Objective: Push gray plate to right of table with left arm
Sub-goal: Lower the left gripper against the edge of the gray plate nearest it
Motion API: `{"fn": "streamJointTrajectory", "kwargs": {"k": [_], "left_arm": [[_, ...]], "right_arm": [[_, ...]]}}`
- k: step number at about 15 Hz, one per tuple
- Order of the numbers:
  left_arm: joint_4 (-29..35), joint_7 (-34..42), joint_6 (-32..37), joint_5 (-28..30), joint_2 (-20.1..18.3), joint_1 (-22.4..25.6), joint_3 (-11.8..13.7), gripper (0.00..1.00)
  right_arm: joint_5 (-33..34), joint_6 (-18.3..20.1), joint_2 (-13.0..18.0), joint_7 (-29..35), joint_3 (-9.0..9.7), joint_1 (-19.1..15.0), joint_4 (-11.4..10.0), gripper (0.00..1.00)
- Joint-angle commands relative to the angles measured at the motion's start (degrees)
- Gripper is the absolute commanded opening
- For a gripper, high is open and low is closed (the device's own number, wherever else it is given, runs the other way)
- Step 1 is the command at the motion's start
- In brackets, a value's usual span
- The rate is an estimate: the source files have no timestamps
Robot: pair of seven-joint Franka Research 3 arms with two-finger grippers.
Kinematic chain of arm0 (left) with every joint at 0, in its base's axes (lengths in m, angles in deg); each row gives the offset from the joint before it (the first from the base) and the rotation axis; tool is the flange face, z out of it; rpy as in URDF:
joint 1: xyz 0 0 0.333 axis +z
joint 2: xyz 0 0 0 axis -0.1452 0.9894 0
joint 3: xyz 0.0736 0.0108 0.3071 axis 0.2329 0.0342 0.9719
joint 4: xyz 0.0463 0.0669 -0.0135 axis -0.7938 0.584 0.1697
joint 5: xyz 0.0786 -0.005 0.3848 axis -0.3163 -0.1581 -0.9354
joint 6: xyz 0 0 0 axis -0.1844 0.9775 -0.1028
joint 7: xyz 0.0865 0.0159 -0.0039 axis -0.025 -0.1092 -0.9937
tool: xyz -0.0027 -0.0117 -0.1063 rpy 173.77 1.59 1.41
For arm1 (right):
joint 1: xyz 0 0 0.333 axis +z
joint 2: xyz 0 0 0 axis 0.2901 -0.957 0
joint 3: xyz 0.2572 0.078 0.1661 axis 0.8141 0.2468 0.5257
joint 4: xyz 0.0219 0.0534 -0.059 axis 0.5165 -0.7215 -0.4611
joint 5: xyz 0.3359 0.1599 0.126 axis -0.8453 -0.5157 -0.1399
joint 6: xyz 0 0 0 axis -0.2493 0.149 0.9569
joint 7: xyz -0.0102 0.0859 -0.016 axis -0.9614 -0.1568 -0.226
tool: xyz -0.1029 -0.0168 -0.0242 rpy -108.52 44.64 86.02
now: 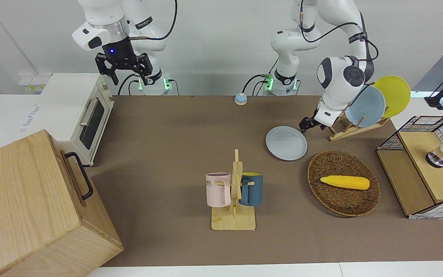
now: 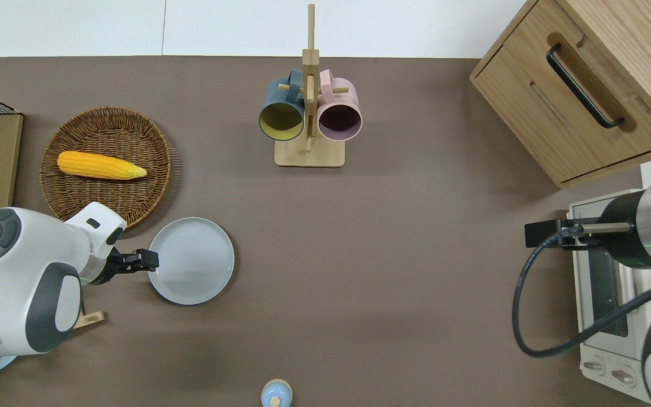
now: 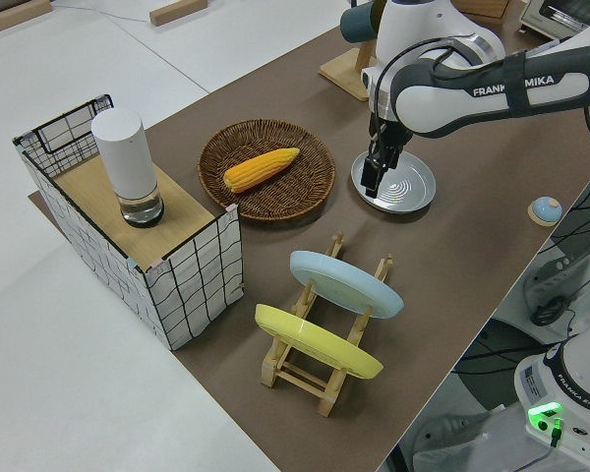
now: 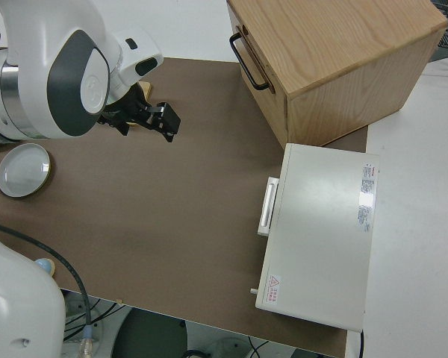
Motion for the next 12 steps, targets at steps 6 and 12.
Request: {"fn": "streamJointTrajectory", "kwargs": {"k": [6,12], "left_arm": [[7.4,0.3,-9.6,2.6,0.6,1.1,-0.5,0.98],[9.6,0.0,-14.1,5.0,1.9,0.6,-0.6,0.89]], "right_arm": [[-1.2,0.0,1.6,0.6,0.84,-1.4,-1.6,0.996],[-1.2,0.0,1.6,0.6,0.84,-1.4,-1.6,0.996]]}}
